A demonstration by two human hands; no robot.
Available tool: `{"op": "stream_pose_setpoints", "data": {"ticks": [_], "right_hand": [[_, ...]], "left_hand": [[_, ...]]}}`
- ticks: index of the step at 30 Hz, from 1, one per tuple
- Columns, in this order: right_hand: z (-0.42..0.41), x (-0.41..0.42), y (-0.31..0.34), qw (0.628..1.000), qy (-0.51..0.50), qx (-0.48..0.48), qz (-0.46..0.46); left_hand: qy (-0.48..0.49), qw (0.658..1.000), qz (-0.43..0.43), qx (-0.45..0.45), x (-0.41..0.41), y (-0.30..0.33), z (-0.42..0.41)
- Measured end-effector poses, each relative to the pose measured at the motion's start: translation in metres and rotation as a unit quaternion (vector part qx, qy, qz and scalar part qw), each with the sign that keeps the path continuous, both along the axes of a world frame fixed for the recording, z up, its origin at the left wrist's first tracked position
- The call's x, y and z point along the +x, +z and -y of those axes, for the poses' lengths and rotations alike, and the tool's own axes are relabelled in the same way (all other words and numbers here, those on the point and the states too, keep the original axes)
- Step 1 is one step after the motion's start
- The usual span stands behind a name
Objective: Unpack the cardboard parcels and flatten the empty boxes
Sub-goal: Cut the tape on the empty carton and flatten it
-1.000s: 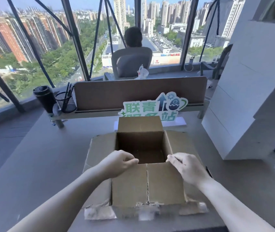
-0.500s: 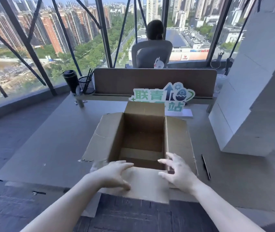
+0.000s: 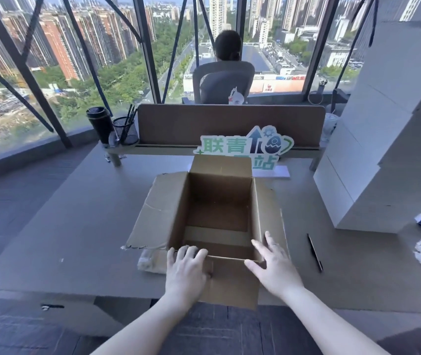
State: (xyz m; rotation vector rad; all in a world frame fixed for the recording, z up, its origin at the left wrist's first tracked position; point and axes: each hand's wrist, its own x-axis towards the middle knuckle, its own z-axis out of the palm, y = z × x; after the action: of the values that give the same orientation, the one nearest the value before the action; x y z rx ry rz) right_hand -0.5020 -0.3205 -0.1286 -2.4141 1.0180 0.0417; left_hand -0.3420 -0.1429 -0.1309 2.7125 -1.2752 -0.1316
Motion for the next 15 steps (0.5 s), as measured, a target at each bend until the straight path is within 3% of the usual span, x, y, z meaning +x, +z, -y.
{"op": "stream_pose_setpoints", "data": {"ticks": [3,5,8,11,15], "right_hand": [[0.013,0.008,0.009,0.991,-0.110,0.044,0.062],[0.023,0.017,0.012,0.983,-0.163,0.069,0.038],[0.032,0.028,0.009,0.969,-0.211,0.122,-0.026],[0.031,0.030,0.002,0.952,-0.239,0.187,-0.045],[0.027,0.027,-0.012,0.941,-0.254,0.223,-0.020]], "left_hand": [[0.038,0.999,-0.016,-0.032,0.002,0.014,-0.006],[0.057,0.994,-0.032,-0.090,-0.001,0.026,-0.011],[0.100,0.973,-0.170,-0.117,-0.016,0.044,-0.011],[0.211,0.925,-0.302,-0.089,-0.028,0.038,-0.003],[0.379,0.849,-0.344,-0.130,-0.023,0.031,-0.003]]}}
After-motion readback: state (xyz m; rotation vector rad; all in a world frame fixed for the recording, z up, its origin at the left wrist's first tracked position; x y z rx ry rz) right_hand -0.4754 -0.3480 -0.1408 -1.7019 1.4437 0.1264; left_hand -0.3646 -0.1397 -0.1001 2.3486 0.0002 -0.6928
